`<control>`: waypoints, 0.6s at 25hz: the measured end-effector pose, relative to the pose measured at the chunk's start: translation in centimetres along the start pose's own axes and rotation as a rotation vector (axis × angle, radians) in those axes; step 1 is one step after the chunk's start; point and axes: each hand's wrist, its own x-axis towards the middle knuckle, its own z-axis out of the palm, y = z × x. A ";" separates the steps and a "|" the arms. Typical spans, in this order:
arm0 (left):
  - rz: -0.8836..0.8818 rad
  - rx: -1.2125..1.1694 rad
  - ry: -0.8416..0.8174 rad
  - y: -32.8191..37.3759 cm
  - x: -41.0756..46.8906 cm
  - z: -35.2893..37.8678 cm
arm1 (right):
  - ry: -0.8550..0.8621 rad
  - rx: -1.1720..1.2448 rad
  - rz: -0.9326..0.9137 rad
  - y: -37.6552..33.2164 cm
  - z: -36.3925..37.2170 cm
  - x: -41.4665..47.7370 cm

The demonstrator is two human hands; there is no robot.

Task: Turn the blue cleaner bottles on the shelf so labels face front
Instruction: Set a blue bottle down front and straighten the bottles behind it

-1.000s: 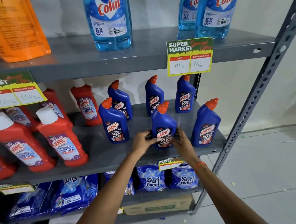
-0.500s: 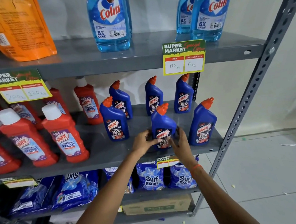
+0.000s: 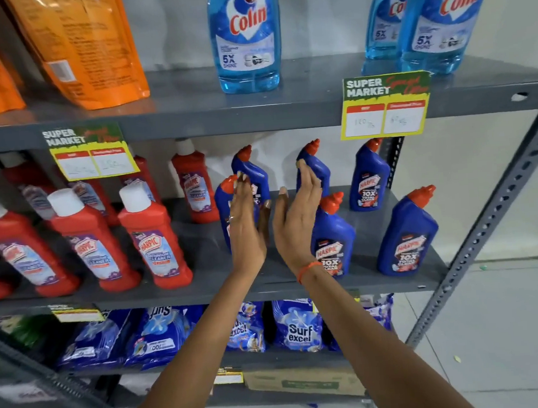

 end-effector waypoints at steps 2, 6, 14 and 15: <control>-0.030 0.004 0.051 -2.5 1.0 -0.6 | -0.102 0.022 0.085 0.7 2.2 0.0; -0.243 -0.045 0.018 -8.9 2.3 -1.1 | -0.304 -0.030 0.288 4.2 5.8 -1.4; -0.707 -0.574 -0.205 -13.2 1.7 -0.9 | -0.648 -0.001 0.520 9.7 7.0 -4.5; -0.701 -0.577 -0.197 -13.0 1.4 -0.9 | -0.641 0.008 0.528 9.7 6.7 -4.5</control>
